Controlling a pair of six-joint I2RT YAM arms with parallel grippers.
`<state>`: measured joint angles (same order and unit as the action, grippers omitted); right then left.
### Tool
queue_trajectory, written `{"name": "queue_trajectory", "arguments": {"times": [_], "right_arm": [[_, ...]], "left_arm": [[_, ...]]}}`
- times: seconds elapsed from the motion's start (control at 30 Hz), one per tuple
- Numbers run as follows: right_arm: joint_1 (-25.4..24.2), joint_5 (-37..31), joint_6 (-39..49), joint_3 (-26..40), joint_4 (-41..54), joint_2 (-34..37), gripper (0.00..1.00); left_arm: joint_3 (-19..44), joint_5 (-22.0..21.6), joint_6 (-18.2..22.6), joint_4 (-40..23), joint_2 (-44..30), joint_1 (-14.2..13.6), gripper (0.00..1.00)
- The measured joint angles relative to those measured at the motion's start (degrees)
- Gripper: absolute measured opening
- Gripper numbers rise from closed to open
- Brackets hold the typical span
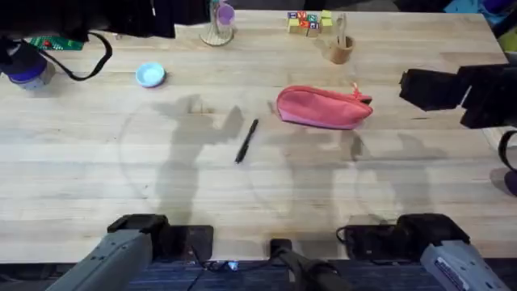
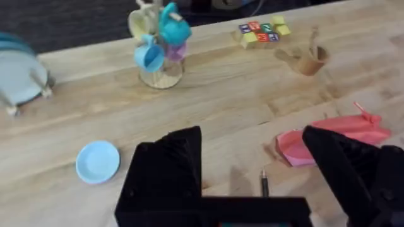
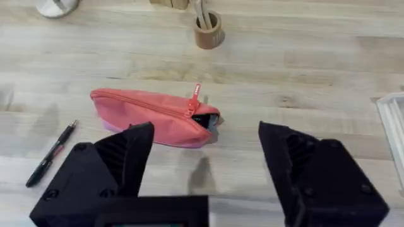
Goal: Unzip the bag, pick up the pens from the table one at a time and place them inside, then zip the bag closed.
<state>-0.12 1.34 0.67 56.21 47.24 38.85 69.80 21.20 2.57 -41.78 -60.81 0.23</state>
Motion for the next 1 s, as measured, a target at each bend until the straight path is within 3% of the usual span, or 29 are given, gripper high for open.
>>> {"name": "queue_trajectory", "arguments": {"times": [0.27, 0.5, 0.8, 1.0], "right_arm": [[0.0, 0.0, 0.0, 0.0, 0.0, 0.0, 0.995], [0.0, 0.0, 0.0, 0.0, -0.1, 0.0, 0.995], [0.0, 0.0, 0.0, 0.0, -0.1, 0.0, 0.996], [0.0, 0.0, 0.0, 0.0, 0.0, 0.0, 0.996]], "left_arm": [[0.0, 12.4, 15.2, -0.2, 0.0, 0.0, 0.993], [0.0, 23.1, 29.6, -4.5, 0.0, -0.1, 0.993], [0.1, 26.9, 48.7, -8.6, -0.3, -4.1, 0.993], [0.3, 27.4, 54.1, -7.5, -3.5, -5.3, 0.993]]}}
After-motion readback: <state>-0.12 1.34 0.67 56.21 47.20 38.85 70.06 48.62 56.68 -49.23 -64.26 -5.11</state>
